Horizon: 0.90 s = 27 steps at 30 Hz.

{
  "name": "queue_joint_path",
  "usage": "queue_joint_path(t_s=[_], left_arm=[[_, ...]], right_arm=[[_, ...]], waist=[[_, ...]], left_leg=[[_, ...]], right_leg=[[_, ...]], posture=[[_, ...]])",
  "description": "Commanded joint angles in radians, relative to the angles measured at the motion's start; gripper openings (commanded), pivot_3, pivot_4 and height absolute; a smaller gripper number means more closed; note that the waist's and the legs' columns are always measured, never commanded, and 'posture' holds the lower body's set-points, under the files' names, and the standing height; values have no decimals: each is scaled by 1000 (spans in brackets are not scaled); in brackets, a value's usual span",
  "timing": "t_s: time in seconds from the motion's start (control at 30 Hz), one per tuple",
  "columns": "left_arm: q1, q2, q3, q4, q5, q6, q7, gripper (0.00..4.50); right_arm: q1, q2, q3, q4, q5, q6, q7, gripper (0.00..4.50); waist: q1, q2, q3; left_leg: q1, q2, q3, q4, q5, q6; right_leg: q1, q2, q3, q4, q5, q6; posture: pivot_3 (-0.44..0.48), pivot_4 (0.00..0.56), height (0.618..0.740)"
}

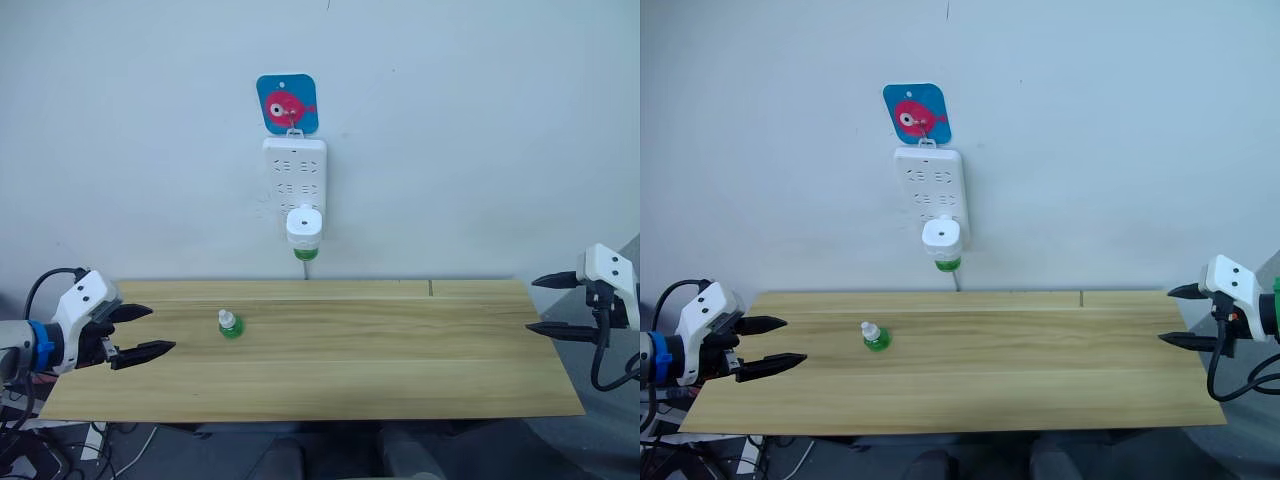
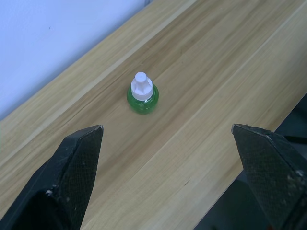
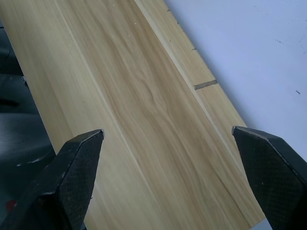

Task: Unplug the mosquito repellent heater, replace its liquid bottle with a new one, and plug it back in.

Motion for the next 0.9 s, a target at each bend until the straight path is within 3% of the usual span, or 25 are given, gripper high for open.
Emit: queue_joint_path(t_s=[0.03, 0.6, 0.73, 0.9], left_arm=[[-14, 17, 36, -19, -4, -5, 5, 4500], [-13, 15, 28, 9, 14, -29, 0, 4500], [-36, 19, 41, 34, -45, -9, -74, 4500], [-109, 18, 60, 83, -81, 31, -62, 4500]], right_arm=[[-10, -17, -9, 5, -5, -28, 14, 4476], [1, -12, -5, 76, -22, -94, 42, 4476], [3, -9, -7, 85, -26, -103, 46, 4476], [5, -7, -7, 91, -28, -109, 49, 4476]], waist=[[0, 0, 0], [0, 0, 0], [0, 0, 0], [-1, 0, 0]], left_leg=[[0, 0, 0, 0, 0, 0], [0, 0, 0, 1, 0, 0], [0, 0, 0, 1, 0, 0], [0, 0, 0, 3, 0, 0]], right_leg=[[0, 0, 0, 0, 0, 0], [0, 0, 0, 1, 0, 0], [0, 0, 0, 1, 0, 0], [0, 0, 0, 5, 0, 0]], posture=[[60, 62, 740], [58, 64, 740], [56, 66, 740], [58, 65, 740]])
